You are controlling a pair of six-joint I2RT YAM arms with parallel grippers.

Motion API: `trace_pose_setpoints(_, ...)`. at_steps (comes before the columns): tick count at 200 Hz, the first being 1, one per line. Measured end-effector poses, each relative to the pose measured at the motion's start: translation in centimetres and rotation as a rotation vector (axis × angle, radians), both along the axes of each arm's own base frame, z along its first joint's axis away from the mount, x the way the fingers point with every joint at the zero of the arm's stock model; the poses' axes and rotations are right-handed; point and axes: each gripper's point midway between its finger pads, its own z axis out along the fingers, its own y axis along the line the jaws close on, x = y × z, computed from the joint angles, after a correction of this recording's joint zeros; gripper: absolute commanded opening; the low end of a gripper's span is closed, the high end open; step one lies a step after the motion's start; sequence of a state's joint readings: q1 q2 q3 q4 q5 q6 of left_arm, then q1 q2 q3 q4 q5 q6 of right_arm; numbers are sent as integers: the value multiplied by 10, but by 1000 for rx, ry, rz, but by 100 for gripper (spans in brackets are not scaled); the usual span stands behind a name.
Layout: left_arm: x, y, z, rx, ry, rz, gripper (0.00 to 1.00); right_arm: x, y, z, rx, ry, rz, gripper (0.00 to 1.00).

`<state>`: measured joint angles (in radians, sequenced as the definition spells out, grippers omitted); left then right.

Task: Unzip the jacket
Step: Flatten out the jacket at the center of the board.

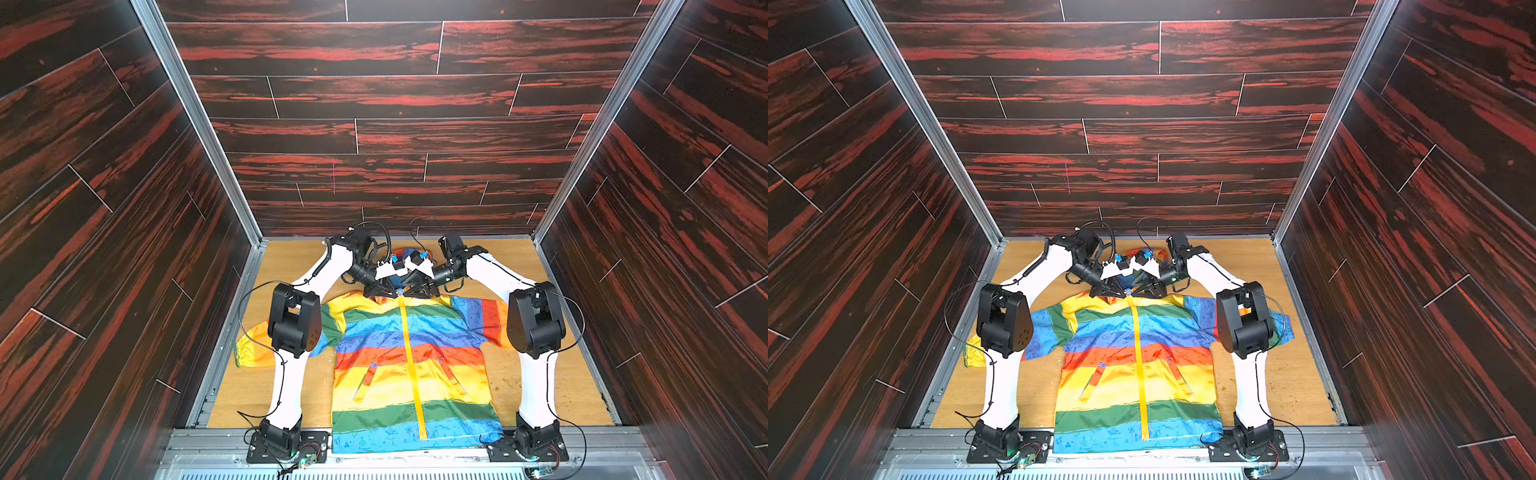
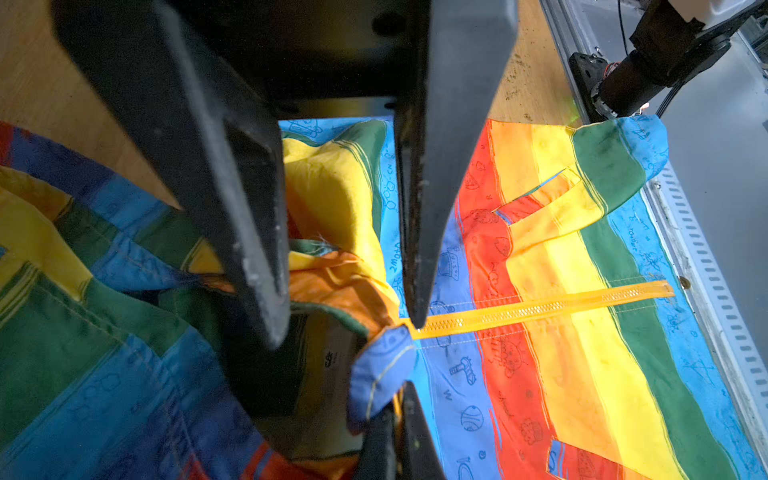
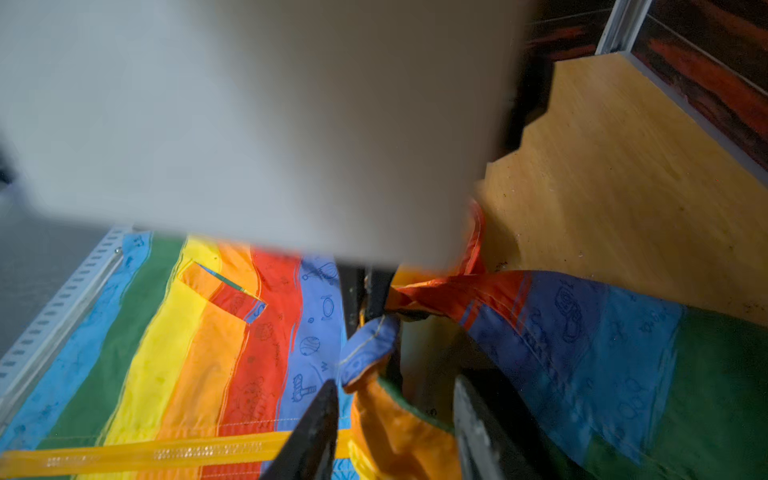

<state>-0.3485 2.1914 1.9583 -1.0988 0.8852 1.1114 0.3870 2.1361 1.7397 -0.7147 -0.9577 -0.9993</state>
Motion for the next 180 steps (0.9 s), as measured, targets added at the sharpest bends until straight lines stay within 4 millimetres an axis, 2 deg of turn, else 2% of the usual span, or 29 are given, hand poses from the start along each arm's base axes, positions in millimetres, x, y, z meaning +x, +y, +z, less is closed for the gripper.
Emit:
trace_pose_setpoints(23, -1, 1, -3, 4, 2, 1, 0, -7, -1, -2, -11, 16, 16, 20)
trace_pose_setpoints(48, -1, 2, -4, 6, -1, 3, 0, -12, -1, -3, -13, 30, 28, 13)
trace_pose_setpoints(61, -1, 2, -4, 8, -5, 6, 0, -13, -1, -2, -12, 34, 33, 0)
trace_pose_setpoints(87, -1, 3, -2, 5, -22, 17, 0, -13, 1, 0, -11, 36, 36, 0)
trace_pose_setpoints(101, -1, 4, -1, 4, -35, 21, 13, -14, 1, 1, -11, 36, 37, 0)
trace_pose_setpoints(116, -3, 5, -1, 3, -44, 25, 19, -12, 2, 0, -13, 29, 34, 0)
trace_pose_setpoints(180, -5, 8, 11, -86, -82, 47, 23, -12, 1, -14, -22, 28, 23, 0)
